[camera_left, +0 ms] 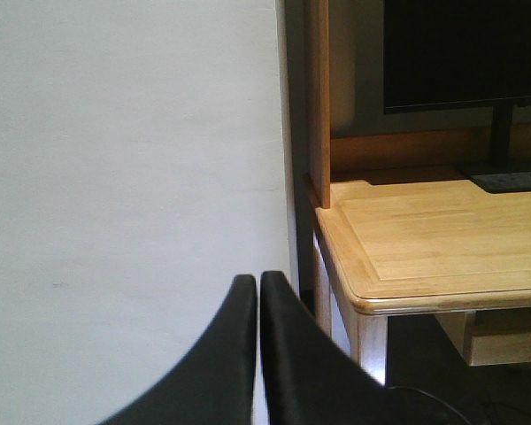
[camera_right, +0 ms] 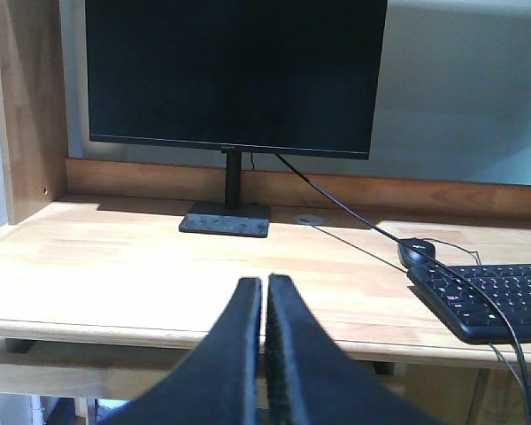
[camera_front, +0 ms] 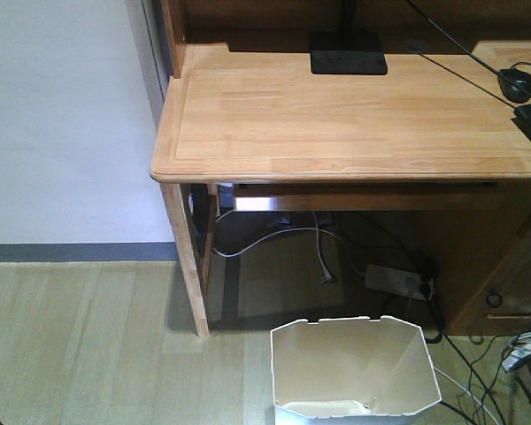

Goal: Move trash bin to bedside with robot
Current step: 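Lower the right gripper from the desk toward the white trash bin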

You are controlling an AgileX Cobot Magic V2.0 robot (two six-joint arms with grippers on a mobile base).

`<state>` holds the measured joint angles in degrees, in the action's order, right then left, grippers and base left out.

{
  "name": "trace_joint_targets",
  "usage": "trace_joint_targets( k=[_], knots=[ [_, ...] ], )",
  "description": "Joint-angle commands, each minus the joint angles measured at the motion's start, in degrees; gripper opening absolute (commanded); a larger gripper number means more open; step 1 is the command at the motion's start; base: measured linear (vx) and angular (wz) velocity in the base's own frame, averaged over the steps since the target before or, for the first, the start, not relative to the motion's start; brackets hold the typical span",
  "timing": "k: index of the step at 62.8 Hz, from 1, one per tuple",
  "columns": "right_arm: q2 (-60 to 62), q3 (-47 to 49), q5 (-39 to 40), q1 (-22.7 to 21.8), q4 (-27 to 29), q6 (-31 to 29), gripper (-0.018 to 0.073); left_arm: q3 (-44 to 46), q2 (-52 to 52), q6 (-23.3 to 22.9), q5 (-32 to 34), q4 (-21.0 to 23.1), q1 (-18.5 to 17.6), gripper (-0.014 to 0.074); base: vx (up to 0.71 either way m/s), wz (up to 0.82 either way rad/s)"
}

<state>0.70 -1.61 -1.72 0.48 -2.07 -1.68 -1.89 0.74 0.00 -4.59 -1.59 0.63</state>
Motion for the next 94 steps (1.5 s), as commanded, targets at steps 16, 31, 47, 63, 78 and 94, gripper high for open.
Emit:
trace_joint_targets(
  k=[16, 31, 47, 63, 78, 94],
  knots=[
    [0.5, 0.0, 4.5, 0.0, -0.2, 0.0, -0.0008, -0.7, 0.8, -0.8, 4.2, 0.5, -0.4, -0.0006, 0.0, 0.0],
    [0.5, 0.0, 4.5, 0.0, -0.2, 0.0, -0.0008, -0.7, 0.8, -0.8, 4.2, 0.5, -0.4, -0.0006, 0.0, 0.0],
    [0.5, 0.0, 4.5, 0.0, -0.2, 0.0, -0.0008, -0.7, 0.8, -0.8, 4.2, 0.5, -0.4, -0.0006, 0.0, 0.0],
    [0.5, 0.0, 4.4, 0.0, -0.2, 0.0, -0.0008, -0.7, 0.8, -0.8, 4.2, 0.5, -0.4, -0.0006, 0.0, 0.0],
    [0.0, 1.7, 9.1, 0.0, -0.2, 0.0, -0.0008, -0.7, 0.8, -0.8, 4.2, 0.5, -0.4, -0.0006, 0.0, 0.0],
    [-11.5, 12.1, 1.3, 0.0, -0.2, 0.0, -0.0008, -0.7, 0.8, -0.8, 4.2, 0.5, -0.4, -0.0006, 0.0, 0.0]
  ],
)
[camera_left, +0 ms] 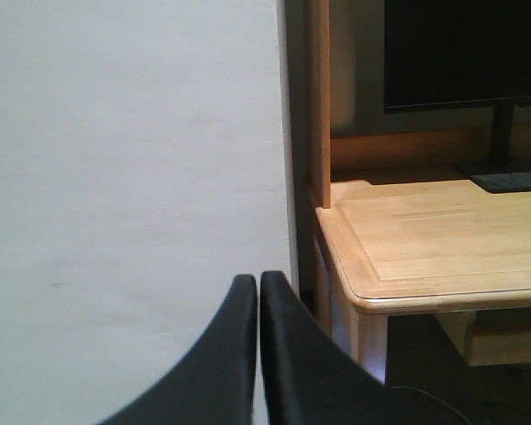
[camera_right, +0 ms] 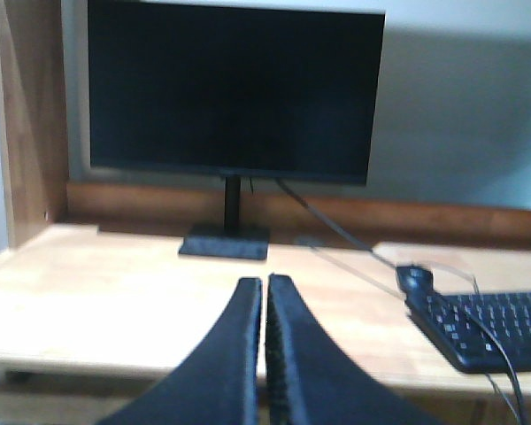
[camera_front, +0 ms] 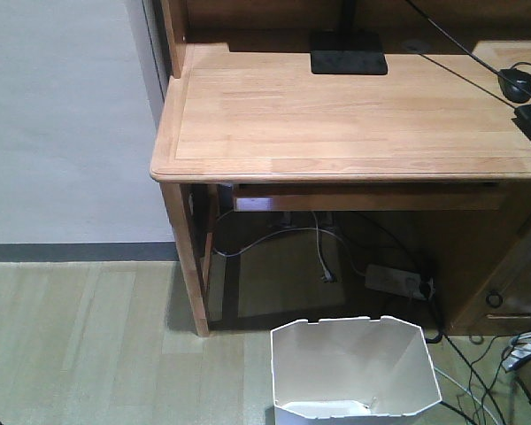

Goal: Move trash bin to bedside with robot
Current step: 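Lower the right gripper from the desk toward the white trash bin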

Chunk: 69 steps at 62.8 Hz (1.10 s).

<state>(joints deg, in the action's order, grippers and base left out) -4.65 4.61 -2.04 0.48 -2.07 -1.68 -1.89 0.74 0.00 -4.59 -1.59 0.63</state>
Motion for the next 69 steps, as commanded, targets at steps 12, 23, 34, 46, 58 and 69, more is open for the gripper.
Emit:
trace_joint_targets(
  k=[12, 23, 34, 46, 58, 69],
  knots=[
    [-18.9, 15.5, -9.3, 0.0, -0.1, 0.2, -0.0008, -0.7, 0.8, -0.8, 4.2, 0.5, -0.4, -0.0006, 0.0, 0.0],
    [-25.6, 19.2, -16.7, 0.0, -0.2, 0.1, -0.0008, -0.7, 0.8, -0.8, 4.2, 0.5, -0.4, -0.0006, 0.0, 0.0],
    [-28.8, 19.2, -17.9, 0.0, -0.1, 0.2, -0.0008, -0.7, 0.8, -0.8, 4.2, 0.5, -0.4, -0.0006, 0.0, 0.0],
    [-29.1, 19.2, -18.0, 0.0, -1.0, -1.6, 0.0029, -0.7, 0.8, -0.8, 4.2, 0.5, -0.4, -0.0006, 0.0, 0.0],
    [-29.1, 19.2, -19.2, 0.0, -1.0, -1.6, 0.0183, -0.7, 0.8, -0.8, 4.2, 0.5, -0.4, -0.0006, 0.0, 0.0],
    [-29.1, 19.2, -19.2, 0.0, -1.0, -1.6, 0.0372, -0.7, 0.8, -0.8, 4.2, 0.5, -0.4, -0.0006, 0.0, 0.0]
  ],
)
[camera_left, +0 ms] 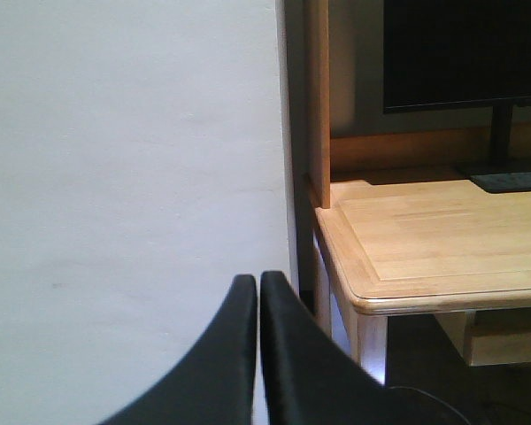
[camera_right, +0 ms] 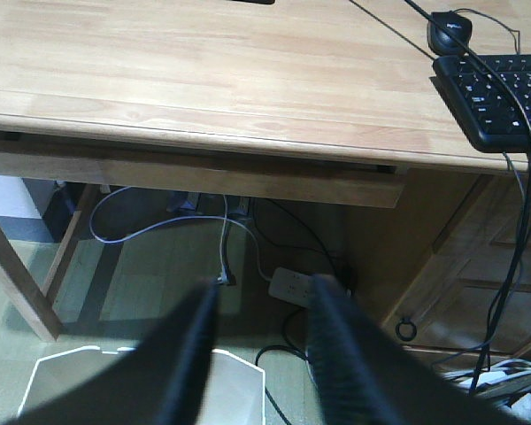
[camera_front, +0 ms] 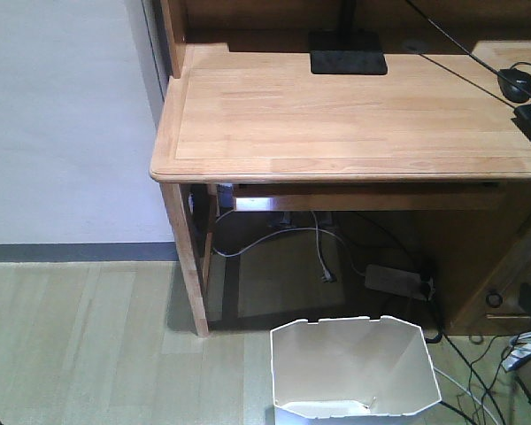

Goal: Move trash bin to bedside with robot
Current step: 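Lower the right gripper from the desk toward the white trash bin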

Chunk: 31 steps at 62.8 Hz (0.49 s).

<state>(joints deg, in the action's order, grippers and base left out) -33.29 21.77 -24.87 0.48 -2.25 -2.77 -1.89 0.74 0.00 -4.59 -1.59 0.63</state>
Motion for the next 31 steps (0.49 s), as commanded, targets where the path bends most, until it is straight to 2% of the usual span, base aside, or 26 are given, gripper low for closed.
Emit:
trace_joint_targets(
  k=[1, 10, 18, 31],
  knots=[
    [-0.4, 2.0, 3.6, 0.0, -0.8, -0.5, 0.0386, -0.7, 0.8, -0.8, 4.2, 0.5, -0.4, -0.0006, 0.0, 0.0],
    [-0.4, 2.0, 3.4, 0.0, -0.2, -0.5, 0.0468, -0.7, 0.8, -0.8, 4.2, 0.5, -0.4, -0.0006, 0.0, 0.0],
    [-1.7, 3.4, 2.3, 0.0, 0.5, -0.4, 0.0465, -0.7, 0.8, -0.8, 4.2, 0.5, -0.4, -0.0006, 0.0, 0.0],
    [-11.5, 10.0, -3.1, 0.0, 1.2, -0.4, 0.0461, -0.7, 0.8, -0.8, 4.2, 0.5, -0.4, -0.0006, 0.0, 0.0]
  ],
)
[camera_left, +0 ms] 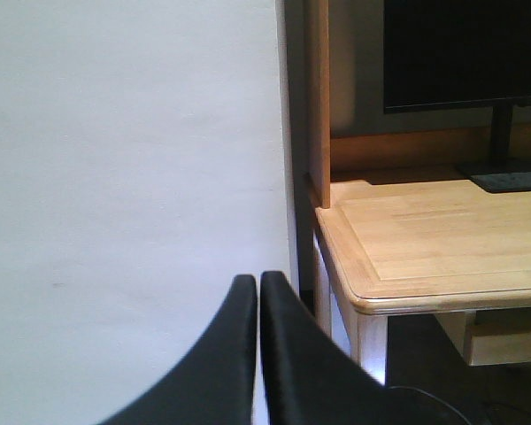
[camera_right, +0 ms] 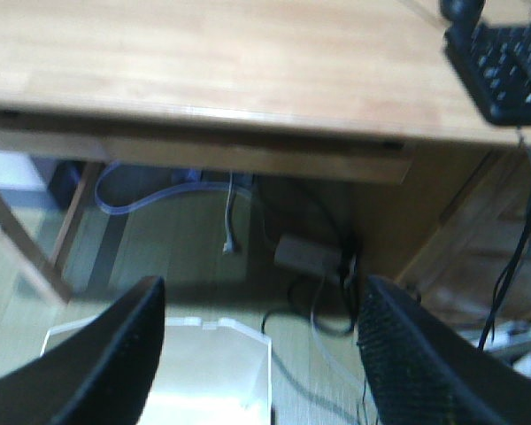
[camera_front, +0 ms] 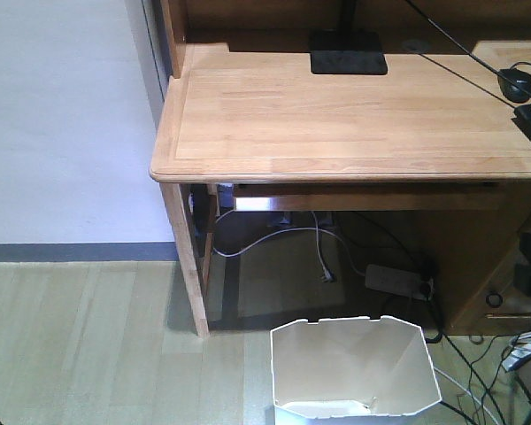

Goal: Move trash bin to bedside with robot
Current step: 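Lower the right gripper from the desk toward the white trash bin, then grasp the rim of the white trash bin with the right gripper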

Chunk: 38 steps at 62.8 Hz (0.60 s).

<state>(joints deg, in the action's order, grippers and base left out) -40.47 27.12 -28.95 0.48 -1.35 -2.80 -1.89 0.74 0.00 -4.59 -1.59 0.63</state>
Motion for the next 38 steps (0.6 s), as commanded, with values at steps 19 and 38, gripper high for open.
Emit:
trace_joint_targets(
  k=[19, 38],
  knots=[
    [-22.9, 15.2, -6.4, 0.0, 0.0, -2.2, 0.0461, -0.7, 0.8, -0.8, 4.2, 0.5, -0.4, -0.0006, 0.0, 0.0],
    [-39.6, 16.8, -3.4, -0.3, -0.4, -3.4, 0.0461, -0.7, 0.8, -0.8, 4.2, 0.5, -0.4, -0.0006, 0.0, 0.0]
  ],
)
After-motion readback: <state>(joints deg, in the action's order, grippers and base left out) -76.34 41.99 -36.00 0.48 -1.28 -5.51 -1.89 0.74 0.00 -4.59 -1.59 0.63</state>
